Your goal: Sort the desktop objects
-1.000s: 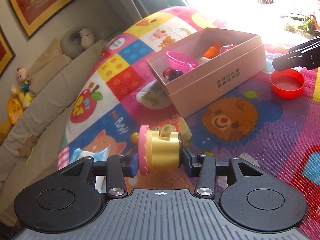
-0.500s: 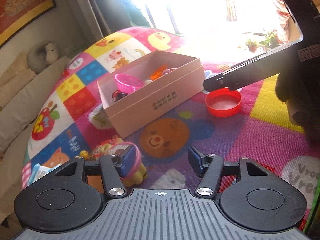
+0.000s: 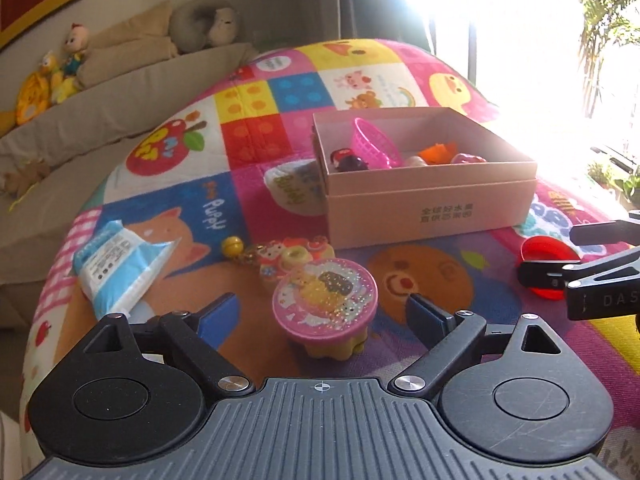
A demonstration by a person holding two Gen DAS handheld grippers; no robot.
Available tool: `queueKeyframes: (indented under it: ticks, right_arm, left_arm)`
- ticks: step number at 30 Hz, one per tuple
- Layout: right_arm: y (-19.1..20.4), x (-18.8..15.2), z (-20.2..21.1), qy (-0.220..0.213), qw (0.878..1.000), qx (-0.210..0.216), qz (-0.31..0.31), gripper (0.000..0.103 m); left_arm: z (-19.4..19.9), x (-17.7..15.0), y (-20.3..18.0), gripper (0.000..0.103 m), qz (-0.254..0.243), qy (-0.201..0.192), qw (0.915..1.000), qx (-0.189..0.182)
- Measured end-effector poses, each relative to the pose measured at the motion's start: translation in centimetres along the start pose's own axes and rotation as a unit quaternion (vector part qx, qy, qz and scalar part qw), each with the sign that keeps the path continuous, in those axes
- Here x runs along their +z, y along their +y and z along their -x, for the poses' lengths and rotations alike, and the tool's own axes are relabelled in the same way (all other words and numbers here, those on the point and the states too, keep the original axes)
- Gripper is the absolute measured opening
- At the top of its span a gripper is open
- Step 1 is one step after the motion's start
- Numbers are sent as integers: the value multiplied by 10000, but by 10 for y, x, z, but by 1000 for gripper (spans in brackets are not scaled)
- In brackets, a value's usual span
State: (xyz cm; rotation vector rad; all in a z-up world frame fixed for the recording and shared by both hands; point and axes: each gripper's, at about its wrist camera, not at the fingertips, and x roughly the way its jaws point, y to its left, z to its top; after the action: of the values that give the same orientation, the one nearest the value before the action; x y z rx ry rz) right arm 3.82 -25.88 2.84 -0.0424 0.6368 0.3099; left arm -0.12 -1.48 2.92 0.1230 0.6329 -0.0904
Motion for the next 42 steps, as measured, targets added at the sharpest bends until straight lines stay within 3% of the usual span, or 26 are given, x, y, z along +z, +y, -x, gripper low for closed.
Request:
queueKeyframes:
  ticks: [4, 6, 11, 16, 20, 23, 28, 32, 42]
  right_arm:
    - [8, 1, -8, 220, 9995, -118, 184, 85]
    - [10, 1, -10, 352, 9991, -89, 231, 65]
    - [11, 0, -2, 507, 9983, -27, 271, 64]
    - [11, -1, 11, 633, 9971, 150, 388, 64]
    - [10, 2, 21, 756, 9959, 311, 390, 64]
    - [10, 22, 47, 346, 9975, 269, 551, 64]
    - [4, 86, 116, -1117, 9919, 204, 575, 64]
    - [-1, 112, 139, -1810, 9820, 95, 523, 64]
    - [-20, 114, 97, -1387, 9901, -81, 211, 64]
  left_arm:
    - [0, -6, -2, 94, 70, 10, 9999, -87]
    - [-4, -6, -1, 94, 172, 36, 9998, -92]
    - [-17, -4, 5, 84, 500, 140, 9986, -70]
    - [-20, -6, 2, 56, 370, 122, 9992, -26]
    - [-6, -5, -1, 52, 305, -34, 9994, -130]
    - [19, 17, -1, 49, 285, -493, 9975, -407]
    - [53, 67, -1, 49, 195, -1495, 9873, -509]
    - [47, 89, -2, 49, 124, -1649, 9853, -429]
    - [-12, 105, -8, 49, 7, -1306, 9897, -590]
